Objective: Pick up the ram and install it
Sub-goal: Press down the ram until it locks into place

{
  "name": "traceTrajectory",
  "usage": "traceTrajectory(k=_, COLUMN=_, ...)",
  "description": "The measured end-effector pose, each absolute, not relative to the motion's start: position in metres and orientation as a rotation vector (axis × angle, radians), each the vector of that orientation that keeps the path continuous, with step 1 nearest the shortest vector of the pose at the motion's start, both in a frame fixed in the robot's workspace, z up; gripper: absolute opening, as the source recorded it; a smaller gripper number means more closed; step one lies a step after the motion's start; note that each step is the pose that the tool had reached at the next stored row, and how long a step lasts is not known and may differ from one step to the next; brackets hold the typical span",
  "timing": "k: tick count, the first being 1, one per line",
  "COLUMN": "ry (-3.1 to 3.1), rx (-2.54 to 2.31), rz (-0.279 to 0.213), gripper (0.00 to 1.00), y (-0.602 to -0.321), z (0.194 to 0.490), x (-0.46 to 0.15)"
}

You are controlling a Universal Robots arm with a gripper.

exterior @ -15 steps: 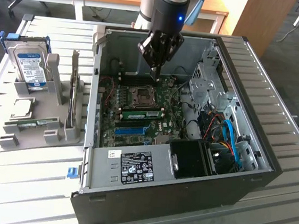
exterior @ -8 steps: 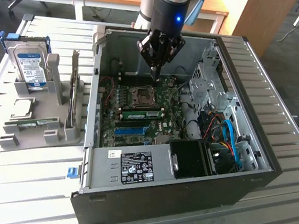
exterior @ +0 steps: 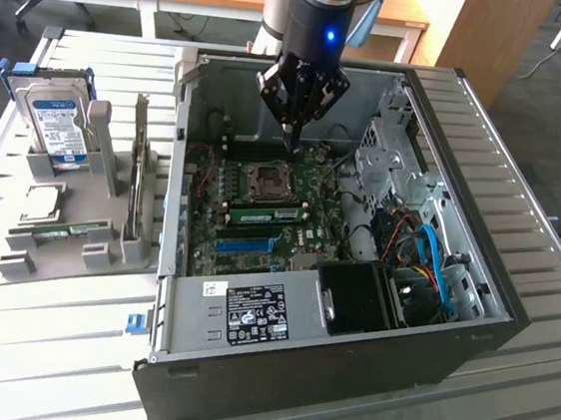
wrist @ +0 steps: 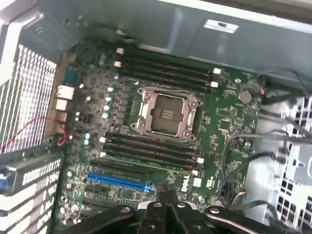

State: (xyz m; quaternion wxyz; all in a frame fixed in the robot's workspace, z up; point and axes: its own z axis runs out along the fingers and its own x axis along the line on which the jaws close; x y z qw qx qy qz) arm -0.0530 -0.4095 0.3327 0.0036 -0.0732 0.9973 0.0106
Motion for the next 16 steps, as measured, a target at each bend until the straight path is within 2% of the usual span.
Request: traceTrajectory(k=16, ry=3.131, rx=0.072, rz=0.032, gripper=0.11, y=-0.4095, z=0.3322, x=-0.053)
